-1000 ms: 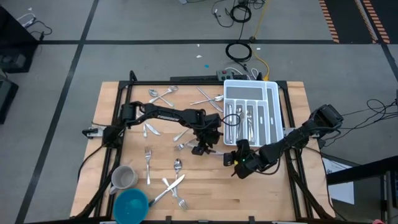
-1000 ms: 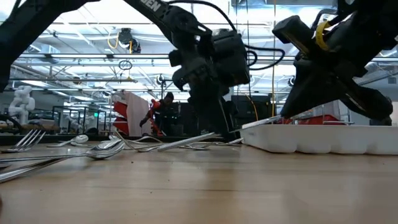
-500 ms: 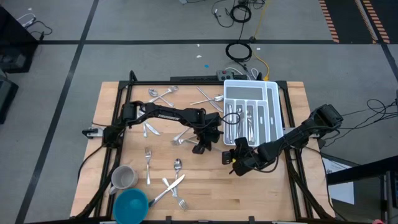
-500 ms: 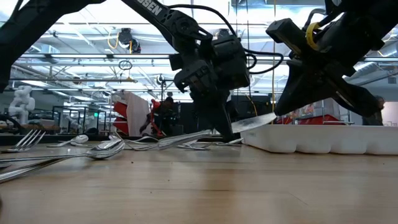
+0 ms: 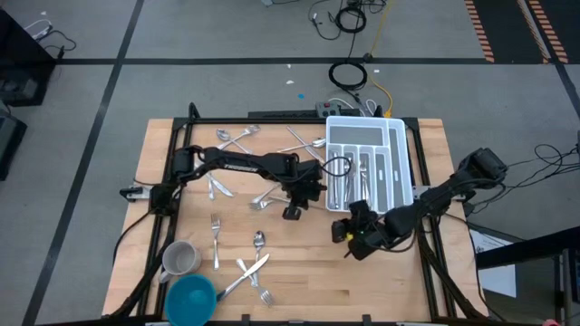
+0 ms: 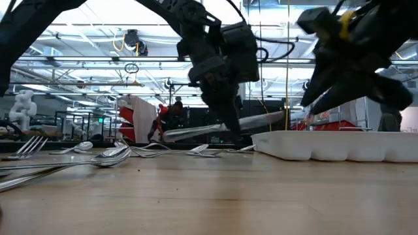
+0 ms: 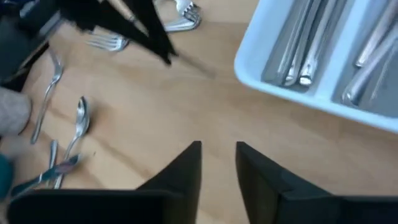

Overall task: Sort silverware
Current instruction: Put the table knife into the silverware tray

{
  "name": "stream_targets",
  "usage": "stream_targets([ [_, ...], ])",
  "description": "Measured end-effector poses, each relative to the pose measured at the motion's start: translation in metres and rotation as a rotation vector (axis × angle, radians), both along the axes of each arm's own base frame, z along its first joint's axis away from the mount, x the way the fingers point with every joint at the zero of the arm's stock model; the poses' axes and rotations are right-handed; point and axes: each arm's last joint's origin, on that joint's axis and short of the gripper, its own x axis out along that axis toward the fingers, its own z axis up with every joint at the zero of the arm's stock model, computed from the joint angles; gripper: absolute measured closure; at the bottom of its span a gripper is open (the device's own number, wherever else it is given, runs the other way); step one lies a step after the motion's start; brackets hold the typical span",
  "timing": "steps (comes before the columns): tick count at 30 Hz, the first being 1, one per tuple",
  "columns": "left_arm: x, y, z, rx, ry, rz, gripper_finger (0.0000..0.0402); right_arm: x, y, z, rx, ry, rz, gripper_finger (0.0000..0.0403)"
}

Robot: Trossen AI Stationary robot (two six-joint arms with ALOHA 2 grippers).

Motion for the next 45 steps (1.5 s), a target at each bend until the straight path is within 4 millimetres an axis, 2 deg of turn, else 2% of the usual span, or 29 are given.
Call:
stream_targets([
  [6,0.001,0.012,0.022,-0.028,0.006,0.160,0.0394,-0.018,0.021,0.009,0.076,-0.042,0.031,0.0254],
  [11,-0.001,0.030,0.056,-0.073,-0.042,0.331,0.0394,-0.031,0.040,0.009,0.140,-0.063,0.049,0.0246],
  [19,-0.021,0.048,0.139,-0.185,-0.247,0.542,0.0394,-0.043,0.061,0.001,0.199,-0.069,0.068,0.0253],
  [25,-0.037,0.046,0.212,-0.363,-0.592,0.665,0.0394,-0.047,0.065,-0.003,0.192,-0.051,0.071,0.0253],
  [30,-0.030,0.049,0.241,-0.610,-0.841,0.786,0.0394,-0.045,0.065,-0.006,0.185,-0.046,0.066,0.0257],
  [34,-0.021,0.053,0.247,-0.792,-0.960,0.876,0.0394,-0.045,0.065,-0.007,0.194,-0.042,0.056,0.0257],
  [36,-0.014,0.058,0.238,-0.826,-0.942,0.926,0.0394,-0.046,0.066,-0.007,0.196,-0.042,0.058,0.0257],
  [45,0.029,0.083,0.164,-0.900,-0.784,1.070,0.0394,-0.047,0.067,-0.008,0.191,-0.039,0.068,0.0257],
])
